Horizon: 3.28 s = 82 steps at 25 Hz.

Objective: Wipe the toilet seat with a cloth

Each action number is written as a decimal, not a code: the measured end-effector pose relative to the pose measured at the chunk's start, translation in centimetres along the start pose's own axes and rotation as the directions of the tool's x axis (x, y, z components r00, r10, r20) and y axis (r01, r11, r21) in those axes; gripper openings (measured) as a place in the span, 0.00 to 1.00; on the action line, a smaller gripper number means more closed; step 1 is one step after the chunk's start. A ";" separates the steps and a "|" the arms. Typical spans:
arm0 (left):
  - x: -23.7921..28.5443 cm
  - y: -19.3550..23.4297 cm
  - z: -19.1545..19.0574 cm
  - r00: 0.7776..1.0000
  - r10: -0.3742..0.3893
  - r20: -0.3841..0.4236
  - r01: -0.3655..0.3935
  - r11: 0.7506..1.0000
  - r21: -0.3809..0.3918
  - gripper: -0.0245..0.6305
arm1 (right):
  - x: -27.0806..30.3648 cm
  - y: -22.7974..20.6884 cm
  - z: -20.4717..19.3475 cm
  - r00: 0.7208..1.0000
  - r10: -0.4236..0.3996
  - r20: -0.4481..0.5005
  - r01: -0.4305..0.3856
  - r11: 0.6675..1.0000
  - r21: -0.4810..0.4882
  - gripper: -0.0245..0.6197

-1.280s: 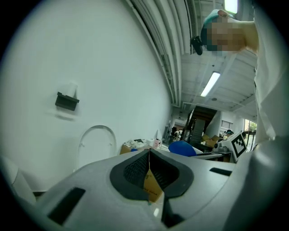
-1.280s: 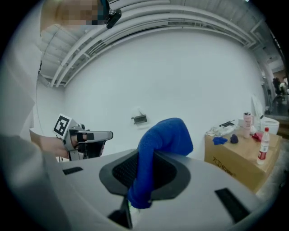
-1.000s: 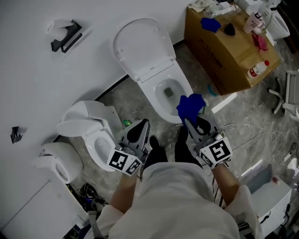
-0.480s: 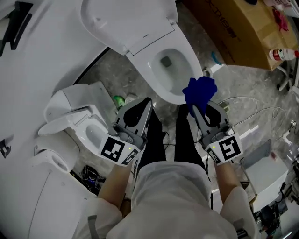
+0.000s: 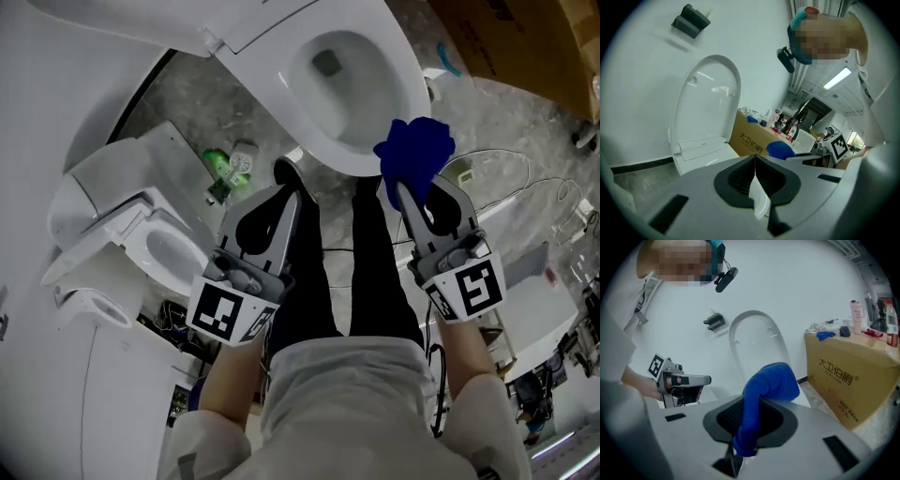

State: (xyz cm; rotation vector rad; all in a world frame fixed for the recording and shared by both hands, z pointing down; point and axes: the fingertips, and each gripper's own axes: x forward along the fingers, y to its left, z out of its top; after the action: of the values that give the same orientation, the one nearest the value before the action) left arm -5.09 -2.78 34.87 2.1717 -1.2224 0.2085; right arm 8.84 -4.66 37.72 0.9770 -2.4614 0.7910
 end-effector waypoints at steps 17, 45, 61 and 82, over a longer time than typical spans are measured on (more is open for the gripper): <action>1.6 1.6 -8.0 0.999 -0.007 -0.049 0.004 0.999 -0.053 0.05 | 3.4 -1.3 -8.2 0.996 0.013 -0.086 -0.011 1.000 0.021 0.12; 1.1 4.3 -8.9 0.999 0.026 -0.031 -0.028 0.996 -0.086 0.05 | 17.7 -14.3 -7.0 0.981 -0.148 -0.128 0.133 0.984 -0.115 0.12; 0.7 5.5 -9.3 0.999 0.028 -0.030 -0.031 0.994 -0.108 0.05 | 23.6 -18.5 -7.6 0.950 -0.198 -0.240 0.181 0.979 -0.090 0.12; 0.0 6.4 -9.7 0.999 0.029 -0.017 -0.031 0.992 -0.124 0.05 | 24.7 -18.7 -7.8 0.943 -0.206 -0.262 0.185 0.977 -0.104 0.12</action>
State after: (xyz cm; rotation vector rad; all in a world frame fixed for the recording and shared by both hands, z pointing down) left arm -8.72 0.58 45.33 2.0431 -1.2271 0.1571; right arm 6.22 -23.50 63.43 0.9935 -2.1078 0.7049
